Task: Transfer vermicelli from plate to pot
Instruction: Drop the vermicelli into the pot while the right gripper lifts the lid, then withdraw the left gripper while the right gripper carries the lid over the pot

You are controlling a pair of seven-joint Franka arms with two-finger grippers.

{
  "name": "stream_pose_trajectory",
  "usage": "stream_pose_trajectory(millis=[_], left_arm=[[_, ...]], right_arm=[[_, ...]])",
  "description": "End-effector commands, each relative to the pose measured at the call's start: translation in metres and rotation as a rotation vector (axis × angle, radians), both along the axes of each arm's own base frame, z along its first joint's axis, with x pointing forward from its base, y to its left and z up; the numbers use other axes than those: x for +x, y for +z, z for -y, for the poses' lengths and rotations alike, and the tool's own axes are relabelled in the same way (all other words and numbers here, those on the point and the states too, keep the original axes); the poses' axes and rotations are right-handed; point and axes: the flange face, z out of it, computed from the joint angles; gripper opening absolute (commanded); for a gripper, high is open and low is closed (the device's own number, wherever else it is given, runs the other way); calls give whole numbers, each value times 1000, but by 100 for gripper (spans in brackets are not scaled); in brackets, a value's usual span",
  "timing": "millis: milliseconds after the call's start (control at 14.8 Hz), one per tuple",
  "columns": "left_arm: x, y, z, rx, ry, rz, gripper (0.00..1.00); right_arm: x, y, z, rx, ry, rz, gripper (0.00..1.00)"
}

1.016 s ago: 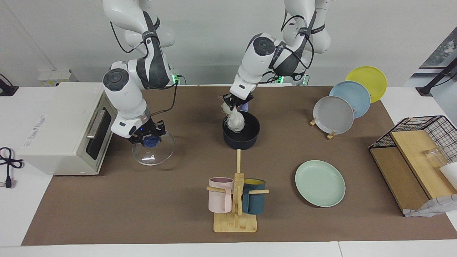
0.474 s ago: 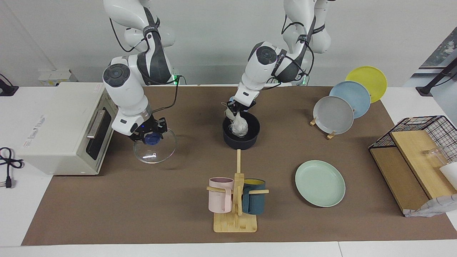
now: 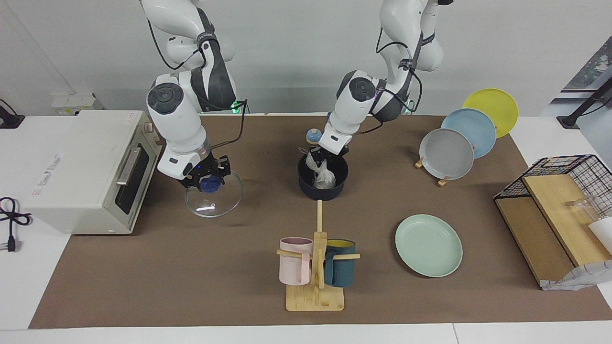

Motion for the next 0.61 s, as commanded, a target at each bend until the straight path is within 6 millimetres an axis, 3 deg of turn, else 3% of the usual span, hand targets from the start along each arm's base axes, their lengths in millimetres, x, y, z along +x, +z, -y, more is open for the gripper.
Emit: stream_pose_trajectory(millis=[0,68,135,271,542], left_arm=[[21,34,-20,-10,1,-37,100],[36,60,-33,-5,8,-62,100],[47,85,-42,-2,4,-86,100],[68,131,-78,-13,-3,-97,100],[73,197,-147,-35,43,-56,100]], right_arm=[[3,14,-3,19,-15,-5,27],[4,23,-8,23,-29,-7,18],[4,34,-27,26,-53,-16,15],[1,47,-69,16,-114,-33,15],[-30,64,-176,16,-238,-11,15]])
